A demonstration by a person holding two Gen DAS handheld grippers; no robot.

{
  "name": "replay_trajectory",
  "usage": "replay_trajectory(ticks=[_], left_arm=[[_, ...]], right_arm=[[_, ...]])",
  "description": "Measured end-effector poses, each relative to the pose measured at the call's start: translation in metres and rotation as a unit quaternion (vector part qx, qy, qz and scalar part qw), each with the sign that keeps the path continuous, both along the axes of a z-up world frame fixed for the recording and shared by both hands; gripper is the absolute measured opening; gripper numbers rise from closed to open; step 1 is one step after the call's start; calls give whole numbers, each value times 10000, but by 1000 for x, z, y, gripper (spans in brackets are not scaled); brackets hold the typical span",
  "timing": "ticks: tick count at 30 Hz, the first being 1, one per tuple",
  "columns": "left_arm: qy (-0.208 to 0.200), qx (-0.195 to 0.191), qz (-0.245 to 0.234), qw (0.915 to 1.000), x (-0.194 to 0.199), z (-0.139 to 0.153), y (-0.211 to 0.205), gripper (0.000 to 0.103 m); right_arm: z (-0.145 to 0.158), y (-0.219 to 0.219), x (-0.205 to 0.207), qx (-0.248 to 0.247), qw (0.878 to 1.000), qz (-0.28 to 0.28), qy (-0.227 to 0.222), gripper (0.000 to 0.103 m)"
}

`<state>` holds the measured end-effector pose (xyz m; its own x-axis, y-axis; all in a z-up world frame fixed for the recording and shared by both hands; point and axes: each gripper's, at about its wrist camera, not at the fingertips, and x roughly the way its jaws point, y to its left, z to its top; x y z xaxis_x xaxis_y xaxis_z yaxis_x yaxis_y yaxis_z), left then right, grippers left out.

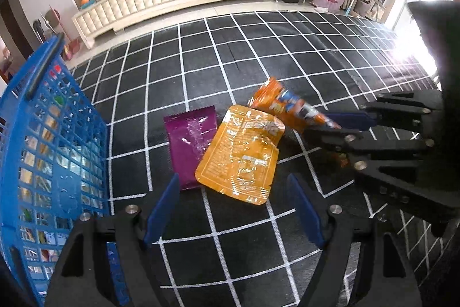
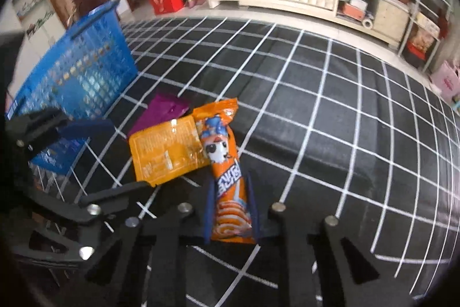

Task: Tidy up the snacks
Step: 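Grasp the orange-and-blue stick snack with the right gripper, then grasp the orange snack pouch with the left gripper and lift it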

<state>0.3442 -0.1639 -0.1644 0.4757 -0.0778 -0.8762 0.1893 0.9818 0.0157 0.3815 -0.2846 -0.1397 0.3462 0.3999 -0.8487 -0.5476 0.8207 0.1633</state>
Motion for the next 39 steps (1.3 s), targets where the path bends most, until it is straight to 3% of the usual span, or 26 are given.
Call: replay_trajectory(ticks=[4, 11, 15, 19, 23, 31, 33, 36, 38, 39], left_arm=[[25, 118, -36, 9999, 7, 1, -4, 75], [267, 608, -293, 9974, 23, -9, -27, 75], [362, 908, -579, 9935, 29, -17, -40, 75], [484, 947, -499, 9931, 38, -25, -38, 74], [680, 731, -530, 9936, 50, -27, -38, 63], [960, 404, -516, 9932, 60, -22, -31, 53], [993, 346, -606, 9926, 52, -22, -30, 43], [949, 596, -754, 9908, 47, -26, -40, 28], [1005, 507, -790, 9905, 44, -30, -42, 16], [985, 540, -792, 9905, 43, -32, -44, 15]], right_arm=[[1, -12, 3, 322, 9986, -311, 280, 25], [-7, -26, 5, 338, 9969, -545, 454, 25], [-6, -32, 6, 394, 9963, -617, 445, 25], [0, -35, 4, 448, 9964, -613, 367, 25], [2, -39, 4, 502, 9958, -660, 382, 25], [2, -41, 4, 542, 9954, -676, 403, 25], [2, -39, 3, 514, 9958, -647, 402, 25], [-1, -38, 3, 456, 9961, -629, 419, 25], [-3, -38, 3, 424, 9960, -641, 451, 25], [-4, -38, 3, 408, 9960, -651, 460, 25]])
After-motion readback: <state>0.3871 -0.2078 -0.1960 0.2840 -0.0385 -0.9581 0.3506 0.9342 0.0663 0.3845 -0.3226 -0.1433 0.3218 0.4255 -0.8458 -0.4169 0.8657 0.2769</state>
